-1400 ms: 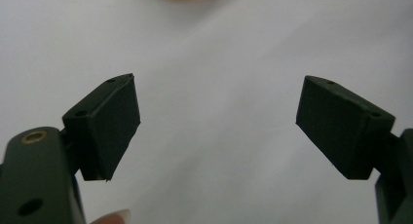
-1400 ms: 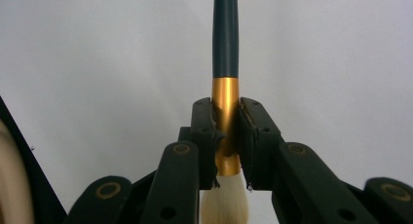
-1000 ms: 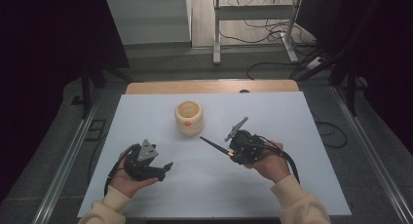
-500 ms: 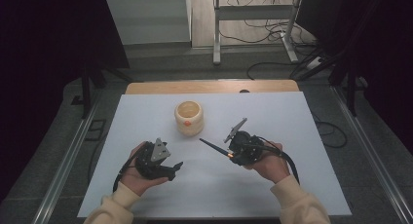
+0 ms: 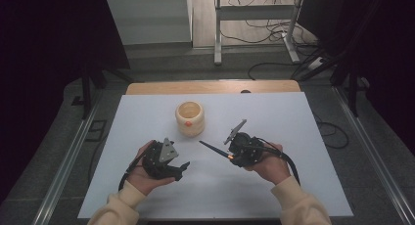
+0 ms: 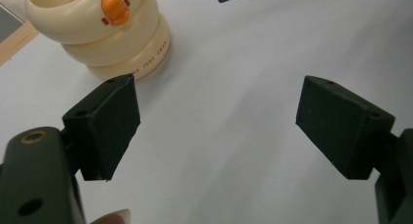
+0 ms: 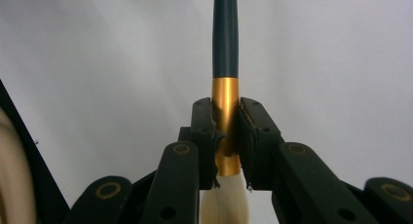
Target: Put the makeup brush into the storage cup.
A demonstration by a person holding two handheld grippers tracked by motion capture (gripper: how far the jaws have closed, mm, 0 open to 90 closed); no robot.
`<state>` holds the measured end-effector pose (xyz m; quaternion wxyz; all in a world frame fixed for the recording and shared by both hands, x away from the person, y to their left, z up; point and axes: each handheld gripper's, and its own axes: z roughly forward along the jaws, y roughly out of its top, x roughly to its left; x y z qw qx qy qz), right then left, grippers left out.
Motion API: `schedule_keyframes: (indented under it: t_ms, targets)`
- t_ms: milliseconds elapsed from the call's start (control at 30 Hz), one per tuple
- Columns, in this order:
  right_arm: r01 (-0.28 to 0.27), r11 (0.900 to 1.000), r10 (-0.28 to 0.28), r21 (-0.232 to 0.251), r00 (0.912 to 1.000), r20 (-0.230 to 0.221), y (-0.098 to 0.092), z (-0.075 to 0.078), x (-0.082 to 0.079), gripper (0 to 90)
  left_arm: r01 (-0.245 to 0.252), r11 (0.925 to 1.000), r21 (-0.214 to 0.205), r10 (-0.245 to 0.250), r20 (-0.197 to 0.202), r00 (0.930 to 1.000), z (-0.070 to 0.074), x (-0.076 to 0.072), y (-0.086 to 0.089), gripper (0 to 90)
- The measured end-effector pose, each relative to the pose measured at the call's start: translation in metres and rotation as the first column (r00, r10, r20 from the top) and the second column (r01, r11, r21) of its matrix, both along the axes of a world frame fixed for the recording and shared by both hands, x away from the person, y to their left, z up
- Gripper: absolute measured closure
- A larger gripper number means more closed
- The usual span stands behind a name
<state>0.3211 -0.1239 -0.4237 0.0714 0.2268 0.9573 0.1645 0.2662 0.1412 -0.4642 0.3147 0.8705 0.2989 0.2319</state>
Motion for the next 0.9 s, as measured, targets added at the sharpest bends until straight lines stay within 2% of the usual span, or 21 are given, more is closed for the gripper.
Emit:
schedule_keyframes:
  t_ms: [167, 267, 300, 467, 633, 900]
  targets:
    - [-0.002, 1.0, 0.002, -0.005, 1.0, -0.005, 0.001, -0.001, 0.0, 77.9, 0.005, 1.0, 0.001, -0.005, 0.0, 1.0, 0.0, 0.0, -0.004, 16.6]
    - [-0.003, 1.0, 0.003, -0.005, 1.0, -0.007, 0.001, -0.001, 0.0, 78.0, 0.016, 0.9999, 0.001, -0.016, 0.003, 0.9999, 0.001, 0.0, -0.006, 16.3]
    - [-0.002, 1.0, 0.001, -0.004, 1.0, -0.008, 0.001, -0.002, 0.0, 77.9, 0.034, 0.9994, 0.009, -0.034, 0.009, 0.9994, 0.002, -0.002, -0.01, 16.3]
    - [-0.005, 1.0, 0.005, -0.004, 0.9999, -0.009, 0.001, -0.002, 0.0, 78.0, 0.045, 0.999, 0.008, -0.045, 0.008, 0.999, 0.002, -0.002, -0.016, 16.1]
    - [-0.007, 1.0, 0.007, -0.003, 0.9999, -0.008, 0.001, -0.001, 0.0, 78.0, 0.049, 0.9983, 0.031, -0.049, 0.004, 0.9988, -0.001, 0.001, -0.02, 16.2]
    - [-0.027, 0.9995, 0.027, 0.019, 0.9996, -0.004, 0.004, 0.004, -0.004, 78.0, 0.065, 0.997, 0.043, -0.066, 0.015, 0.9977, 0.002, 0.002, -0.025, 16.3]
